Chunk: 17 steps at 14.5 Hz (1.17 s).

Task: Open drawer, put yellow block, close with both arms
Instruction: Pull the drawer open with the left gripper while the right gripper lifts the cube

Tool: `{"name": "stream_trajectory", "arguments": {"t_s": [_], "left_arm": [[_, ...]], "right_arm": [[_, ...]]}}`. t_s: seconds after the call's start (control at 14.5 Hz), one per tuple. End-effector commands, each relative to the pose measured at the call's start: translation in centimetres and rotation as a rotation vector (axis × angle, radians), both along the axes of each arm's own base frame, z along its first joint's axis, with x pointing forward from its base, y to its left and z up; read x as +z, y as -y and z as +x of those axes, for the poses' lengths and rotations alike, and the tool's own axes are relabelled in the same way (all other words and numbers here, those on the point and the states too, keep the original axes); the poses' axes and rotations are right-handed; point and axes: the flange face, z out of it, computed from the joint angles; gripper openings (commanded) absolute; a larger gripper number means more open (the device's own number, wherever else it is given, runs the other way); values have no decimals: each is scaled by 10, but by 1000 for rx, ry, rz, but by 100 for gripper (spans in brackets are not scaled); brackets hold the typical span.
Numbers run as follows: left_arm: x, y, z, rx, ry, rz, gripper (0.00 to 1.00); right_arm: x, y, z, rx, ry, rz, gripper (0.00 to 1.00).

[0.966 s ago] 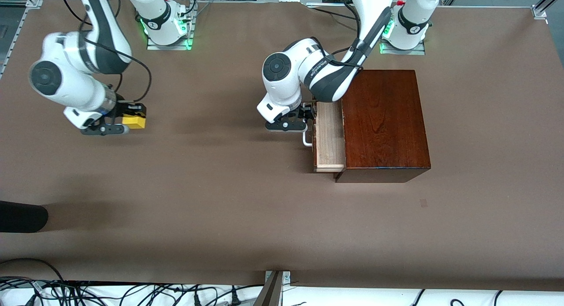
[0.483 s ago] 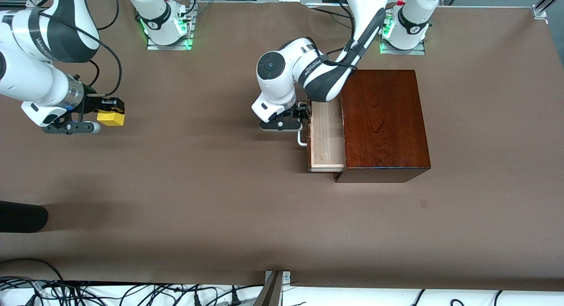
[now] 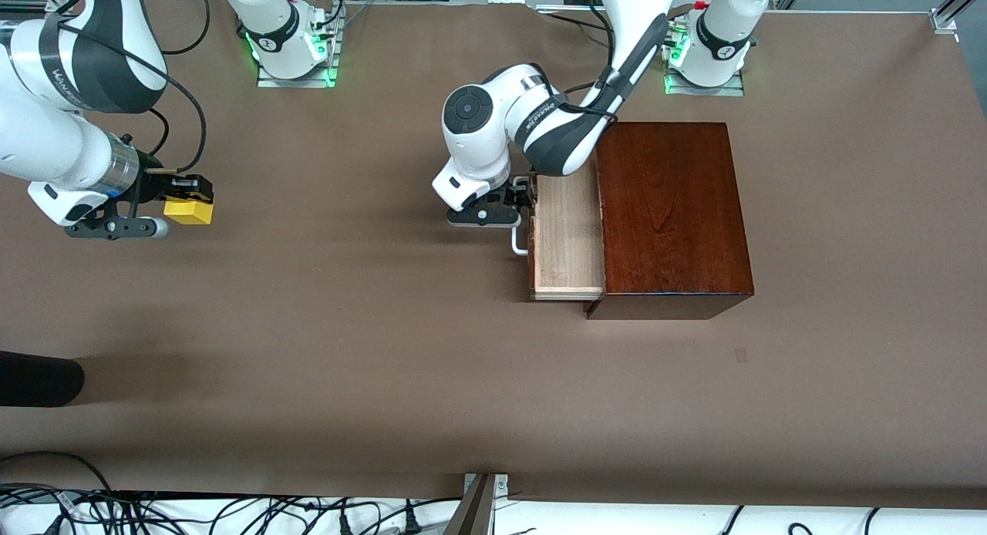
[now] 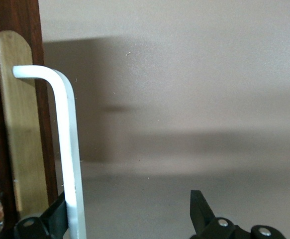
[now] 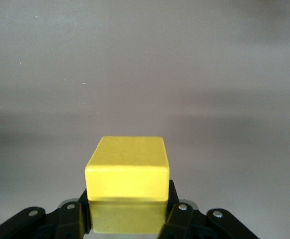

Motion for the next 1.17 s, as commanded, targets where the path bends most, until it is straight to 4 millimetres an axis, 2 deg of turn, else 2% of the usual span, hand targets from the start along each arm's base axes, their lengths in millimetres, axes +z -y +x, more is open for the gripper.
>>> {"name": "stream_trajectory", "arguments": {"t_s": [0.0, 0.41, 0.55, 0.76, 0.9, 1.1], "left_arm": [[21, 10, 3, 15, 7, -49, 100], [49, 0, -2, -3, -19, -17, 100], [73, -6, -5, -10, -29, -3, 100], [127, -22, -8, 1, -38, -20, 100], [159, -42, -6, 20, -35, -28, 100], [192, -97, 15, 98, -17, -36, 100]], "right_arm": [[6, 4, 2, -1, -19, -6, 0], [5, 6, 2, -3, -25, -7, 0], [5, 5, 1, -3, -31, -8, 0], [5, 5, 1, -2, -34, -8, 0], [5, 6, 1, -1, -34, -13, 0], [7, 3, 0, -3, -34, -17, 0]]}}
